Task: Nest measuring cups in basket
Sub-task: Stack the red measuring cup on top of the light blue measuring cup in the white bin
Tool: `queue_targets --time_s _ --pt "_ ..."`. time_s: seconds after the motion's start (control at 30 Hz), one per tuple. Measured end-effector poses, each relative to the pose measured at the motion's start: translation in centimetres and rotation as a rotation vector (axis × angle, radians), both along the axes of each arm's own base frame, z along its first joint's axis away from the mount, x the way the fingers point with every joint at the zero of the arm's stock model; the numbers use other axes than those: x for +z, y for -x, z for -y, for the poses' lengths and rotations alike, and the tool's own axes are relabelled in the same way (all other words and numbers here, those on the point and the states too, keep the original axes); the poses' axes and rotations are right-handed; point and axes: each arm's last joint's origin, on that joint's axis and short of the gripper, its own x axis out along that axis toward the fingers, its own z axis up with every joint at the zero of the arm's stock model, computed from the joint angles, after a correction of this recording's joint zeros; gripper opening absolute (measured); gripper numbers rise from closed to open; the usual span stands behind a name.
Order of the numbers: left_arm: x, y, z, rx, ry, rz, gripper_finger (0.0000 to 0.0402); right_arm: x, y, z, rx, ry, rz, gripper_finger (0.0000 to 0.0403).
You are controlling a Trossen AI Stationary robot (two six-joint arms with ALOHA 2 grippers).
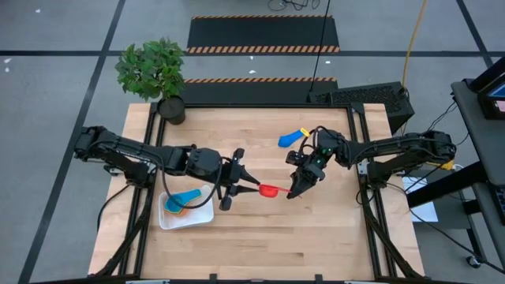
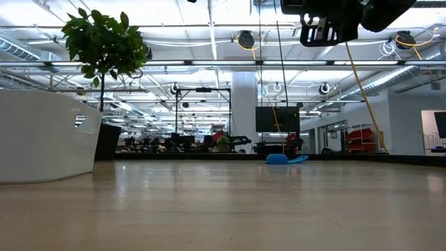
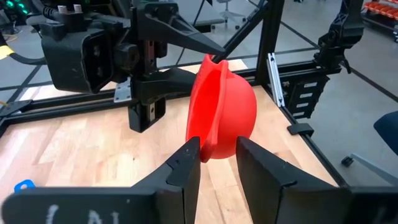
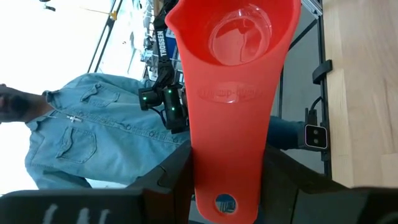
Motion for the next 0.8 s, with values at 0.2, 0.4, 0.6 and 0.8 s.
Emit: queue_targets --time_s 0.2,0.4,0.6,0.8 --pt "0.00 0.00 -0.01 0.003 0.001 0.000 0.0056 0.00 0.00 -0.01 0.001 0.000 0.001 0.0123" --pt "0.00 -0.02 -0.01 0.004 -0.003 0.002 0.0011 -0.01 0.01 -0.02 0.005 -0.001 -0.002 0.0123" --pt "-0.03 -0.03 -0.11 0.039 -0.022 0.003 0.0009 0.03 -0.01 0.01 -0.012 -0.003 -0.003 0.0146" --pt "-0.07 -0.04 -0.15 0.052 -0.009 -0.002 0.0008 0.07 -0.16 0.14 -0.078 0.016 0.023 0.0206"
